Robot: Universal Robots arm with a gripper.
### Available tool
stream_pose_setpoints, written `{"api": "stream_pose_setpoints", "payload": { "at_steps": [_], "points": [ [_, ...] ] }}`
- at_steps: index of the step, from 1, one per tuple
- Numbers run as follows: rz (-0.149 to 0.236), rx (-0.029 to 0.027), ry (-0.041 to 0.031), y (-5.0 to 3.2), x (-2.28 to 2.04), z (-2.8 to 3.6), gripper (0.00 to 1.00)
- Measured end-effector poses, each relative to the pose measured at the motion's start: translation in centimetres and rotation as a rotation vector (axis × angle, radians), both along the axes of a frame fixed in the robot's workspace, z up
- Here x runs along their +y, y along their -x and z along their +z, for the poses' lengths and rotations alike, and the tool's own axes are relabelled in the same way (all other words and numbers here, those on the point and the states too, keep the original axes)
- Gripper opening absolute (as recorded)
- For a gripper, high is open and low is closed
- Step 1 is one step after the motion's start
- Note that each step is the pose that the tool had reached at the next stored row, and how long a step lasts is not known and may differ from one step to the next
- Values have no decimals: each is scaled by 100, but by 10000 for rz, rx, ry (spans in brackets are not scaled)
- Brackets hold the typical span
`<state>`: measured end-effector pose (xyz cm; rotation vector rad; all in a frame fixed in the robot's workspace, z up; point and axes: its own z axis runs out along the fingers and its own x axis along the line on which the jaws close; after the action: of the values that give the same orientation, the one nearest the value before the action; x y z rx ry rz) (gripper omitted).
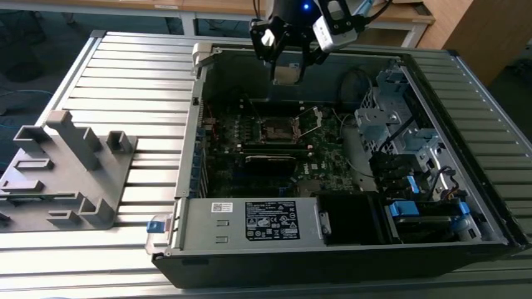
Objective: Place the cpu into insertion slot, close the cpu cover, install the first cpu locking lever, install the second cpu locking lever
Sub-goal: 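Place the cpu into insertion slot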
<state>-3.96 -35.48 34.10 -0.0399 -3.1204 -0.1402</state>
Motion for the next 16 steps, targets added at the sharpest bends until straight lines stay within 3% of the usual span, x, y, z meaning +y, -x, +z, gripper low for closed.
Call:
{"api": "stream_pose_setpoints", "payload": {
  "at_steps": [16],
  "points": [
    [0,2,4,0,0,-83,54]
  ]
}}
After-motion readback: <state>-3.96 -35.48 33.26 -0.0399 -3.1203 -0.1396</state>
